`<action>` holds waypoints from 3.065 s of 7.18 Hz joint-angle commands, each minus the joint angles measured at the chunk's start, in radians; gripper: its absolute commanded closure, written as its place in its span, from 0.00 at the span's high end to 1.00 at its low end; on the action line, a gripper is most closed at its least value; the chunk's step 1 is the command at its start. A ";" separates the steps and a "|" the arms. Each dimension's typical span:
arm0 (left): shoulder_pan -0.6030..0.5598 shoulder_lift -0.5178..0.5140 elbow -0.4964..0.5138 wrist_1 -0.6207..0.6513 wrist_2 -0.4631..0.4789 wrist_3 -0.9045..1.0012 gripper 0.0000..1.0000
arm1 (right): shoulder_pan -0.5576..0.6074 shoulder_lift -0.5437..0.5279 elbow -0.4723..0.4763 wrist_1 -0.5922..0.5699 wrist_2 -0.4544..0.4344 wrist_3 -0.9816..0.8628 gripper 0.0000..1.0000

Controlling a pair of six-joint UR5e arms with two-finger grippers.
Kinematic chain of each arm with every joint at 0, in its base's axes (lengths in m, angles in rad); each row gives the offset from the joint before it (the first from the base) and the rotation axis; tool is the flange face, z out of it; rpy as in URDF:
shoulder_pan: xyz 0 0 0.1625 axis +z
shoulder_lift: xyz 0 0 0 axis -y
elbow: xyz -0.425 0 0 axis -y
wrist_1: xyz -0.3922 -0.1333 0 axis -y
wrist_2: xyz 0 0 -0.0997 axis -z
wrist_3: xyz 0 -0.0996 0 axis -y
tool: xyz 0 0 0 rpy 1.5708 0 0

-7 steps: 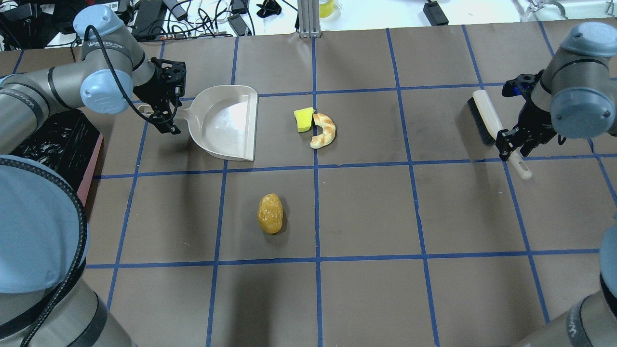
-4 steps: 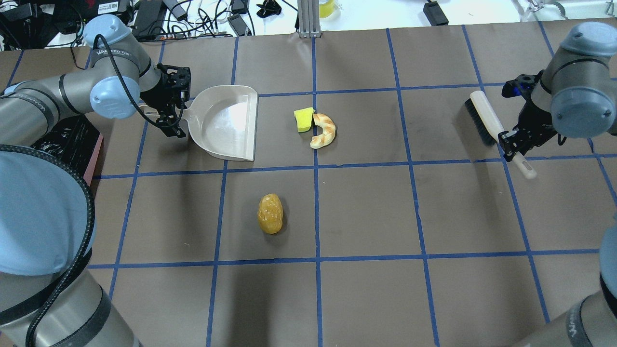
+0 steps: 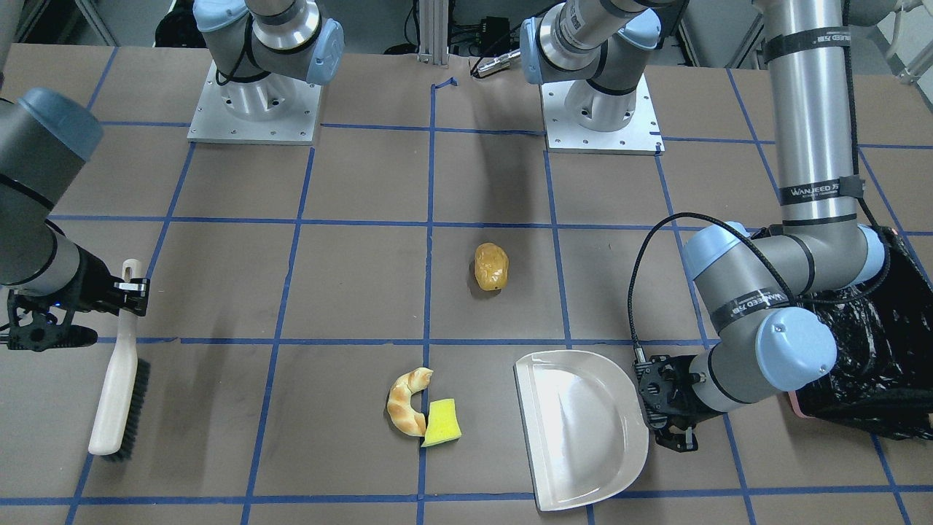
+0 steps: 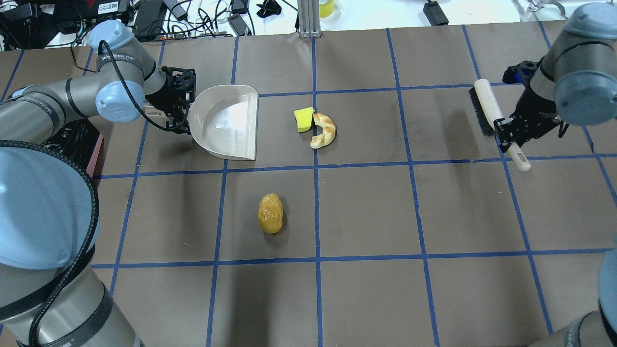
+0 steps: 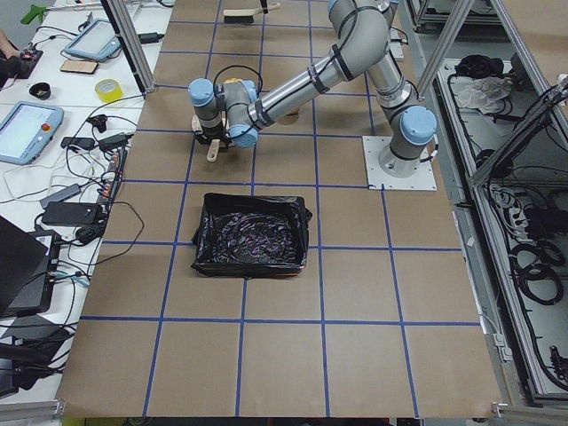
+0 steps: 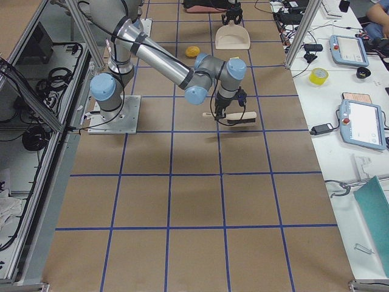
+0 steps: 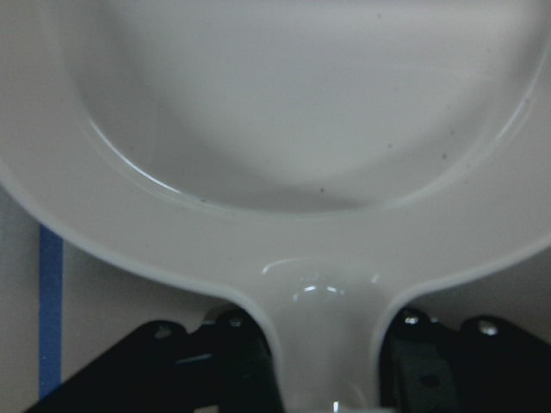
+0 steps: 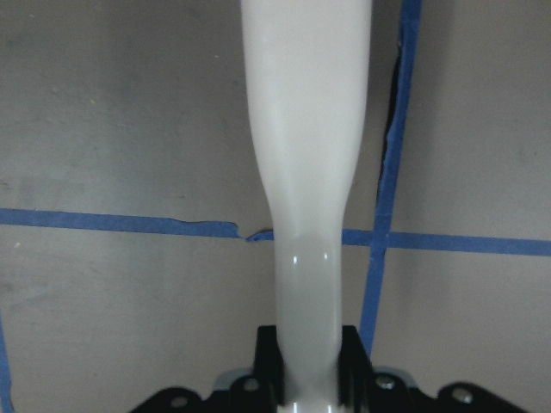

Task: Sweep and dump trash into bin
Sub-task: 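Carry the brush with the right gripper toward the sponge and bread roll, then sweep the sponge and bread roll into the dustpan with the right gripper's brush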

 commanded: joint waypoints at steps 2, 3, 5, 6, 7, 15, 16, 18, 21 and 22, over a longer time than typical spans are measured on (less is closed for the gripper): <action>0.000 0.008 -0.005 0.000 -0.001 0.002 0.00 | 0.224 0.010 -0.020 -0.007 0.018 0.235 0.00; -0.002 0.009 -0.003 0.000 -0.001 0.001 0.00 | 0.261 0.010 -0.026 -0.016 0.052 0.251 0.00; -0.011 0.006 -0.005 0.000 0.006 0.002 0.00 | 0.356 0.064 -0.064 -0.036 0.052 0.379 0.00; -0.011 0.006 -0.006 -0.001 0.007 0.001 0.00 | 0.408 0.106 -0.110 -0.039 0.052 0.425 0.00; -0.011 0.005 -0.006 -0.001 0.008 -0.002 0.00 | 0.441 0.155 -0.156 -0.036 0.055 0.480 0.00; -0.034 0.006 -0.005 -0.003 0.036 -0.027 0.00 | 0.649 0.314 -0.331 -0.071 0.147 0.829 0.00; -0.034 0.008 -0.005 -0.003 0.036 -0.027 0.00 | 0.675 0.338 -0.383 -0.068 0.165 0.884 0.00; -0.035 0.009 -0.005 -0.003 0.036 -0.027 0.00 | 0.728 0.409 -0.486 -0.070 0.214 1.013 0.00; -0.035 0.011 -0.006 -0.003 0.034 -0.025 0.00 | 0.772 0.470 -0.648 -0.060 0.349 1.180 0.00; -0.035 0.011 -0.006 -0.003 0.034 -0.025 0.00 | 0.778 0.467 -0.656 -0.057 0.366 1.200 0.00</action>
